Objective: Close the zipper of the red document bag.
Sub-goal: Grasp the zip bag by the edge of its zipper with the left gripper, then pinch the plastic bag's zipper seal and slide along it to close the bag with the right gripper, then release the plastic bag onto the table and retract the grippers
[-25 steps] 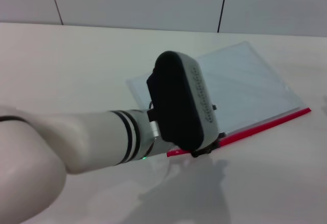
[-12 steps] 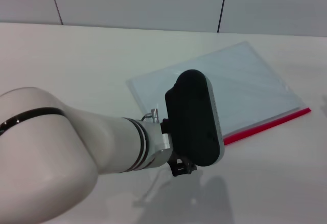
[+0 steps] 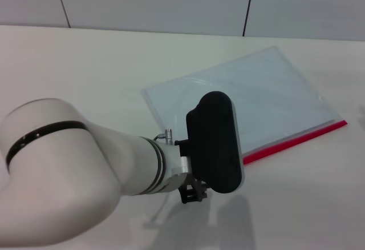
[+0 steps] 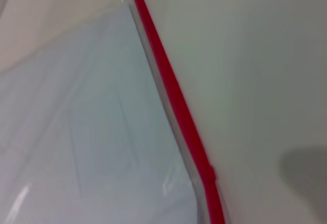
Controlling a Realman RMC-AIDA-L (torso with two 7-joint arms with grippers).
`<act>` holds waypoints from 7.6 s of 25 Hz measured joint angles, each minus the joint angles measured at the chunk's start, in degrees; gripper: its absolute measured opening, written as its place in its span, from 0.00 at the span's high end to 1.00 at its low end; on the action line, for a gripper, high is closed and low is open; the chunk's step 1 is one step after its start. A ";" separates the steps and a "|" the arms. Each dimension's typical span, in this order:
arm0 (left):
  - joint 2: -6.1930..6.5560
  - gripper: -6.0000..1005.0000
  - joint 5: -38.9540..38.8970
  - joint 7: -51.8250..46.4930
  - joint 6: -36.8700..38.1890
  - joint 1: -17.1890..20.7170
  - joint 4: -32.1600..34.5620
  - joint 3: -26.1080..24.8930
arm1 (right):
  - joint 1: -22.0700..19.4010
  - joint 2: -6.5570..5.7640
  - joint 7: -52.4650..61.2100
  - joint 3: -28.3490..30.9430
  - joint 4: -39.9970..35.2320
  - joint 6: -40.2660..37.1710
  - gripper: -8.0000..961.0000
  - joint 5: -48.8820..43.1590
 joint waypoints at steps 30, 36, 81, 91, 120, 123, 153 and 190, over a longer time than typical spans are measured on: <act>-0.01 0.44 0.06 5.41 -22.27 -1.64 -16.47 -0.60 | 0.06 0.00 0.00 -0.04 0.09 -0.01 0.10 -0.09; 0.04 0.51 0.06 5.59 -23.70 -1.70 -17.89 -0.59 | 0.03 0.00 0.00 -0.04 0.09 -0.43 0.10 -0.10; -0.28 0.94 -0.03 13.53 -49.90 7.76 -19.77 -6.26 | 10.83 0.33 -38.51 -4.13 2.29 12.54 0.12 -40.25; -0.28 0.94 -0.02 13.57 -49.73 7.82 -19.43 -5.94 | 9.78 0.59 -50.56 0.97 4.25 14.33 0.25 -40.25; -0.22 0.94 -0.02 14.30 -49.61 7.71 -19.71 -5.61 | 9.58 0.61 -60.55 1.55 7.28 19.19 0.78 -40.53; -0.19 0.94 -0.02 14.33 -49.69 7.63 -19.77 -5.20 | 9.75 0.61 -60.55 1.55 7.55 19.63 0.78 -40.53; -0.20 0.93 -0.02 14.31 -49.61 7.79 -19.81 -4.91 | 7.79 0.35 -66.61 9.75 8.08 23.98 0.91 -40.34; 0.01 0.63 -15.12 13.52 -73.39 10.32 -25.88 -7.35 | -2.17 0.24 -34.45 45.94 3.75 14.59 0.48 -41.24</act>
